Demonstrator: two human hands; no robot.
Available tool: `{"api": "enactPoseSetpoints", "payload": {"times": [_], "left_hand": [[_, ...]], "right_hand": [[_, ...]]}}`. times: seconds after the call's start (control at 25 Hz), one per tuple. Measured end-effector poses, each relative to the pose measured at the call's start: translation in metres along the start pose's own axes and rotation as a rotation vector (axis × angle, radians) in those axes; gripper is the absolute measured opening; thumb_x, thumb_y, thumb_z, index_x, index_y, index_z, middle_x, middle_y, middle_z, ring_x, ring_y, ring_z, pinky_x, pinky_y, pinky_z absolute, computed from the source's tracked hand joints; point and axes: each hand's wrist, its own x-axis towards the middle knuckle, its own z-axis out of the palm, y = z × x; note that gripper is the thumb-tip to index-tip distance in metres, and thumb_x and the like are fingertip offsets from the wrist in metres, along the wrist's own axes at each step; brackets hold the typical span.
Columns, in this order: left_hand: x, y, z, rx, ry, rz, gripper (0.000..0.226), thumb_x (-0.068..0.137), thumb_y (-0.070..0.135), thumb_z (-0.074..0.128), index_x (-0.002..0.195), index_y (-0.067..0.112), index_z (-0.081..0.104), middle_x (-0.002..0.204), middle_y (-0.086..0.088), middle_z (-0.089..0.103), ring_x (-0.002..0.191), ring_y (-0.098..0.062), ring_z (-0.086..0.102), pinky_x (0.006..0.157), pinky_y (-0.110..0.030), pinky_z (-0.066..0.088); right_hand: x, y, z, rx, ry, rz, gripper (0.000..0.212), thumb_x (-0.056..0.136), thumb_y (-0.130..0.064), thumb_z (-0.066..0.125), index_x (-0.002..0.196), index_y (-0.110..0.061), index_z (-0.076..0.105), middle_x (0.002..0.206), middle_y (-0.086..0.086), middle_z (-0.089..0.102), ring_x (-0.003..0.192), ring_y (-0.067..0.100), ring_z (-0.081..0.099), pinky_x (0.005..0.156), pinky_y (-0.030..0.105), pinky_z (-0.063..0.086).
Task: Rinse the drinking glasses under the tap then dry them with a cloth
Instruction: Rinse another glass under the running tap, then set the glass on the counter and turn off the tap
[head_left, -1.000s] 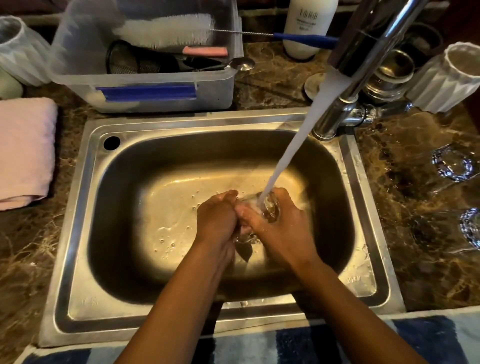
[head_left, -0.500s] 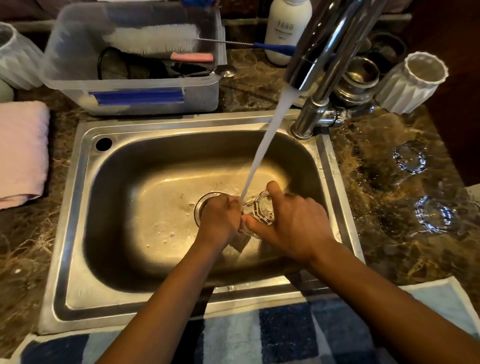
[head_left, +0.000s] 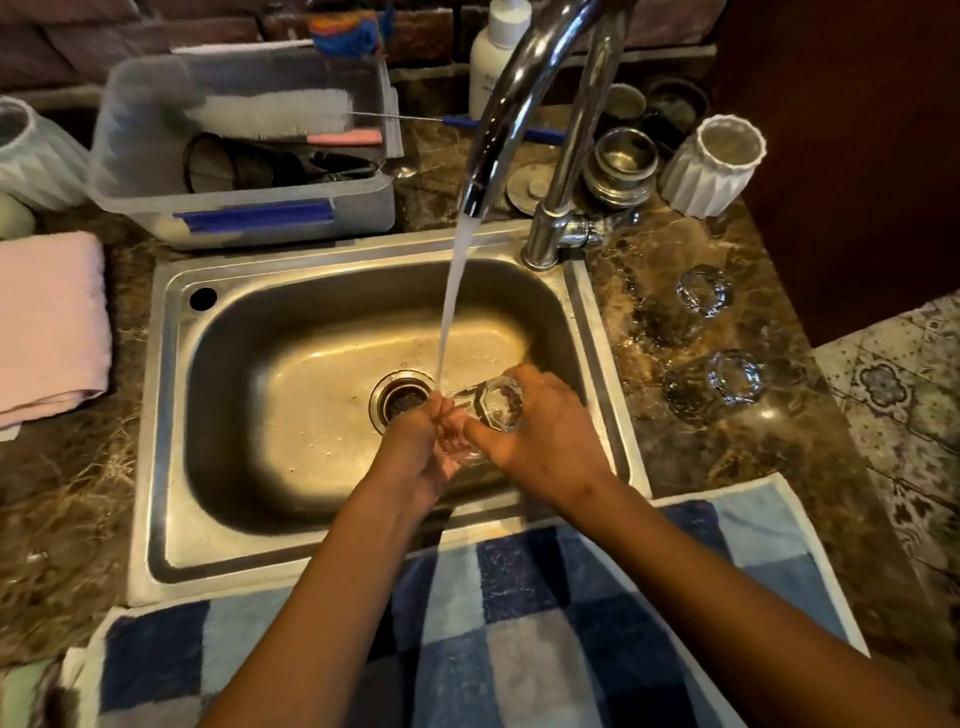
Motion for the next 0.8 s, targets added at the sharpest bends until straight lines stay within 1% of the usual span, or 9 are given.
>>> {"api": "enactPoseSetpoints", "payload": {"times": [0.12, 0.24, 0.28, 0.36, 0.44, 0.52, 0.64, 0.72, 0.8], "left_hand": [[-0.008, -0.003, -0.001, -0.002, -0.001, 0.032, 0.026, 0.106, 0.025, 0.045, 0.091, 0.011, 0.061, 0.054, 0.001, 0.061, 0.046, -0.010, 0.058, 0.052, -0.027, 0.053], [-0.018, -0.001, -0.001, 0.119, -0.009, 0.097, 0.027, 0.107, 0.026, 0.042, 0.096, 0.011, 0.063, 0.058, 0.000, 0.069, 0.053, -0.013, 0.064, 0.064, -0.032, 0.051], [-0.022, -0.001, -0.002, 0.231, -0.020, 0.146, 0.028, 0.107, 0.026, 0.041, 0.100, 0.011, 0.064, 0.061, -0.001, 0.071, 0.057, -0.014, 0.066, 0.067, -0.034, 0.052], [-0.029, 0.001, -0.005, 0.556, -0.014, 0.298, 0.027, 0.107, 0.024, 0.043, 0.106, 0.013, 0.068, 0.075, -0.003, 0.075, 0.072, -0.018, 0.070, 0.071, -0.034, 0.056], [-0.033, 0.000, -0.014, 0.896, 0.082, 0.469, 0.026, 0.105, 0.020, 0.046, 0.106, 0.016, 0.072, 0.095, -0.006, 0.074, 0.090, -0.025, 0.069, 0.078, -0.035, 0.052], [-0.034, -0.003, -0.029, 1.177, 0.184, 0.581, 0.026, 0.103, 0.023, 0.047, 0.109, 0.016, 0.071, 0.110, -0.007, 0.071, 0.100, -0.028, 0.064, 0.085, -0.036, 0.047], [-0.034, -0.017, -0.058, 1.483, 0.198, 0.582, 0.028, 0.101, 0.037, 0.052, 0.120, 0.022, 0.064, 0.129, -0.009, 0.065, 0.113, -0.025, 0.059, 0.095, -0.037, 0.047], [-0.037, -0.031, -0.076, 1.620, 0.143, 0.543, 0.049, 0.096, 0.055, 0.052, 0.135, 0.025, 0.057, 0.138, -0.007, 0.060, 0.121, -0.026, 0.056, 0.100, -0.042, 0.048], [-0.038, -0.044, -0.088, 1.725, 0.086, 0.504, 0.067, 0.089, 0.070, 0.050, 0.142, 0.031, 0.050, 0.142, -0.005, 0.058, 0.125, -0.026, 0.055, 0.104, -0.044, 0.046]], "right_hand": [[-0.004, -0.006, -0.010, 0.024, -0.013, -0.032, 0.070, 0.076, -0.062, 0.071, 0.129, -0.022, 0.050, 0.117, 0.006, 0.060, 0.100, 0.022, 0.062, 0.084, 0.042, 0.058], [-0.002, -0.006, -0.022, 0.068, -0.116, 0.046, 0.066, 0.079, -0.058, 0.073, 0.128, -0.018, 0.055, 0.117, 0.005, 0.066, 0.101, 0.024, 0.064, 0.087, 0.042, 0.057], [-0.001, -0.006, -0.026, 0.067, -0.124, 0.066, 0.063, 0.080, -0.056, 0.073, 0.127, -0.017, 0.056, 0.115, 0.006, 0.068, 0.099, 0.024, 0.065, 0.086, 0.041, 0.057], [-0.002, -0.009, -0.029, -0.074, -0.061, 0.028, 0.056, 0.084, -0.052, 0.070, 0.123, -0.014, 0.057, 0.112, 0.008, 0.068, 0.095, 0.026, 0.066, 0.081, 0.039, 0.058], [-0.004, -0.015, -0.029, -0.162, 0.018, -0.007, 0.054, 0.085, -0.052, 0.068, 0.122, -0.014, 0.057, 0.111, 0.010, 0.066, 0.096, 0.029, 0.066, 0.076, 0.035, 0.055], [-0.007, -0.019, -0.030, -0.159, 0.050, -0.007, 0.055, 0.085, -0.053, 0.068, 0.121, -0.012, 0.058, 0.110, 0.010, 0.067, 0.096, 0.030, 0.066, 0.070, 0.032, 0.048], [-0.016, -0.015, -0.040, -0.229, 0.061, -0.041, 0.057, 0.086, -0.052, 0.067, 0.124, -0.012, 0.055, 0.112, 0.012, 0.064, 0.096, 0.032, 0.066, 0.072, 0.036, 0.050], [-0.022, -0.007, -0.057, -0.170, 0.014, -0.012, 0.059, 0.084, -0.053, 0.069, 0.125, -0.013, 0.055, 0.107, 0.009, 0.066, 0.094, 0.028, 0.066, 0.078, 0.038, 0.057], [-0.029, 0.004, -0.078, -0.064, -0.067, 0.035, 0.060, 0.083, -0.051, 0.072, 0.127, -0.016, 0.055, 0.099, 0.002, 0.067, 0.086, 0.021, 0.068, 0.076, 0.040, 0.060]]}}
